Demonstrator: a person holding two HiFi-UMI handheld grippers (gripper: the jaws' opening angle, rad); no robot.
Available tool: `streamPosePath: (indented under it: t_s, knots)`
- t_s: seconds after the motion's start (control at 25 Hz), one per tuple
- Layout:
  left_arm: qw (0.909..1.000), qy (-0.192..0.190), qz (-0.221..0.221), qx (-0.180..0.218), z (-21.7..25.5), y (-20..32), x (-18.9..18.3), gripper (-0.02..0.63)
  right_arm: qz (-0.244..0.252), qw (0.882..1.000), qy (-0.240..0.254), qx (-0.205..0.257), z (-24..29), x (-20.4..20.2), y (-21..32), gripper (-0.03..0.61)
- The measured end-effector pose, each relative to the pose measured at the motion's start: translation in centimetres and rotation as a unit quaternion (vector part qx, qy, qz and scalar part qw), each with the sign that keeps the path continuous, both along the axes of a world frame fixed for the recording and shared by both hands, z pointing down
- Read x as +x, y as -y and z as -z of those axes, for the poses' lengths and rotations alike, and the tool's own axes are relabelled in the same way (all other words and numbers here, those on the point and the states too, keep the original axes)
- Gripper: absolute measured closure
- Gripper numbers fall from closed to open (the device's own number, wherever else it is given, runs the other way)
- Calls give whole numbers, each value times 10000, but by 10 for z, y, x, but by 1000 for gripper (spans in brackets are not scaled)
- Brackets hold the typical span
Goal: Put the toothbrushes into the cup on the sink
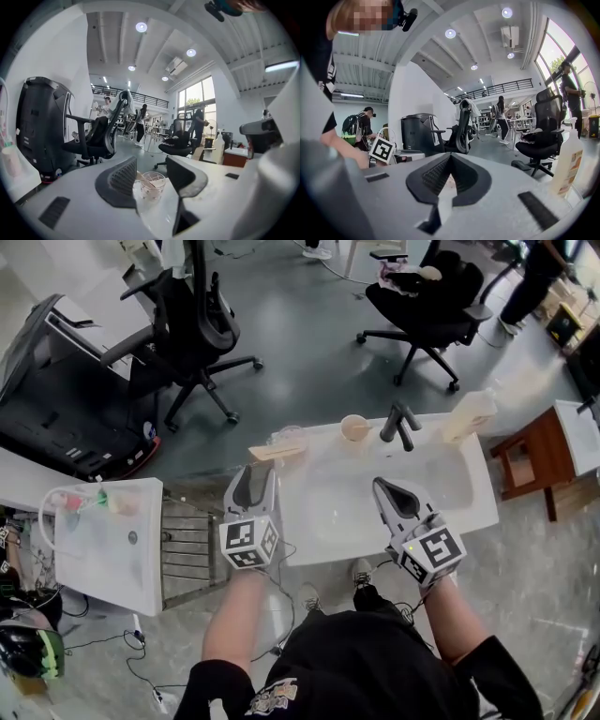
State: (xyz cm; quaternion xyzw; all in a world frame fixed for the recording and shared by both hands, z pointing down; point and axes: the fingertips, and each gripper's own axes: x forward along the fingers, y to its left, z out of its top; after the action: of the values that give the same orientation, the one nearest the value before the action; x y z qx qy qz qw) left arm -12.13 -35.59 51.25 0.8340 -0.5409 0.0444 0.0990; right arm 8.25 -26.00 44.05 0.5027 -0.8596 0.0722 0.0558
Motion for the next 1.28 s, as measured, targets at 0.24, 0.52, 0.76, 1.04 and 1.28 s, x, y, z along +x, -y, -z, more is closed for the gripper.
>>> streamPosePath:
  t_s: [0.24, 0.52, 0.76, 1.04, 1.28]
  knots:
    - [9985, -39, -415, 356, 43, -47, 1, 524, -3, 9999, 71, 128, 10, -14, -10, 572]
    - [9921, -270, -1048, 632, 87, -103, 3, 598, 3, 9995, 99, 287, 20, -41, -27, 572]
    - [9862, -355, -1468, 684, 99, -137, -6, 601, -129, 9995, 104, 279, 25, -66, -47, 572]
    - [9805, -416, -1856, 503, 90, -156, -10, 603, -437, 9987, 19, 250, 25, -78, -71, 572]
    - [9767, -508, -2023, 496, 91, -180, -1, 603, -605, 9977, -77, 292, 31, -68, -96, 572]
